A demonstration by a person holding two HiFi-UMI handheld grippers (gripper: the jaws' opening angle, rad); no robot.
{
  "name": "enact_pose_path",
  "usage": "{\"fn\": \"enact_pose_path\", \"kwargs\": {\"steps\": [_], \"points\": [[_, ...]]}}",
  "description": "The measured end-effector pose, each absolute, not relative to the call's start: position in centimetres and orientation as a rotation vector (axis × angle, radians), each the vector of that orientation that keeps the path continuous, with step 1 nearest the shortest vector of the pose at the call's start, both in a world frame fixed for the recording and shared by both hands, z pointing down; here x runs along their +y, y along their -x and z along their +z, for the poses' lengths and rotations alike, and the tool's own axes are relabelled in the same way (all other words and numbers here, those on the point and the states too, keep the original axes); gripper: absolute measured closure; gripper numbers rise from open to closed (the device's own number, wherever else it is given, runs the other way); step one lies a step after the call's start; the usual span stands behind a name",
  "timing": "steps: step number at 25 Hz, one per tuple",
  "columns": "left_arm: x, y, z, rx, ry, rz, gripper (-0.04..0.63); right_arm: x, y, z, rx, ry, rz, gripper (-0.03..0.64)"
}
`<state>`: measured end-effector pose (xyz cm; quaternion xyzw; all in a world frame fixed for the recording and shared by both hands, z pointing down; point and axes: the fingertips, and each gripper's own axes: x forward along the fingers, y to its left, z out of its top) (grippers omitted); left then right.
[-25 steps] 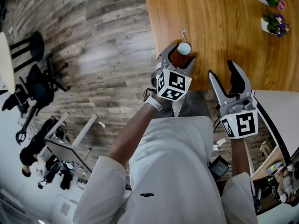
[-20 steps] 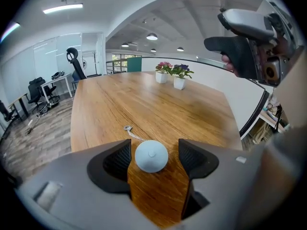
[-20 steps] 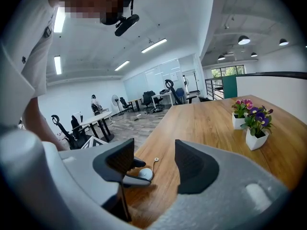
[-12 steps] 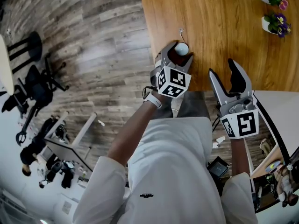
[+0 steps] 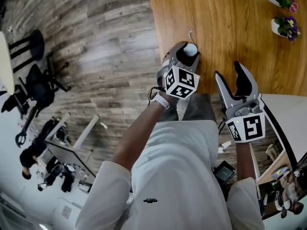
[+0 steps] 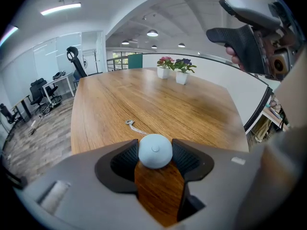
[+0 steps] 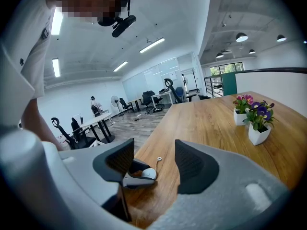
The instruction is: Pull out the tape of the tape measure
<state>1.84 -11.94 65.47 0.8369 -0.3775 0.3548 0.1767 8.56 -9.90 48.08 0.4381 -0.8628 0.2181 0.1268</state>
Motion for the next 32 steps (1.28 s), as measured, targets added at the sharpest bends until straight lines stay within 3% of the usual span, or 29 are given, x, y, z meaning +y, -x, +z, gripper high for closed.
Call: {"fn": "enact_pose_path", "kwargs": {"steps": [32], "points": [[-10.8,1.9,57.7,-1.075,-2.419,0.816,0.354,-10.7,-6.4,44.7,-2.550,-1.287,0.543,0.357]]}}
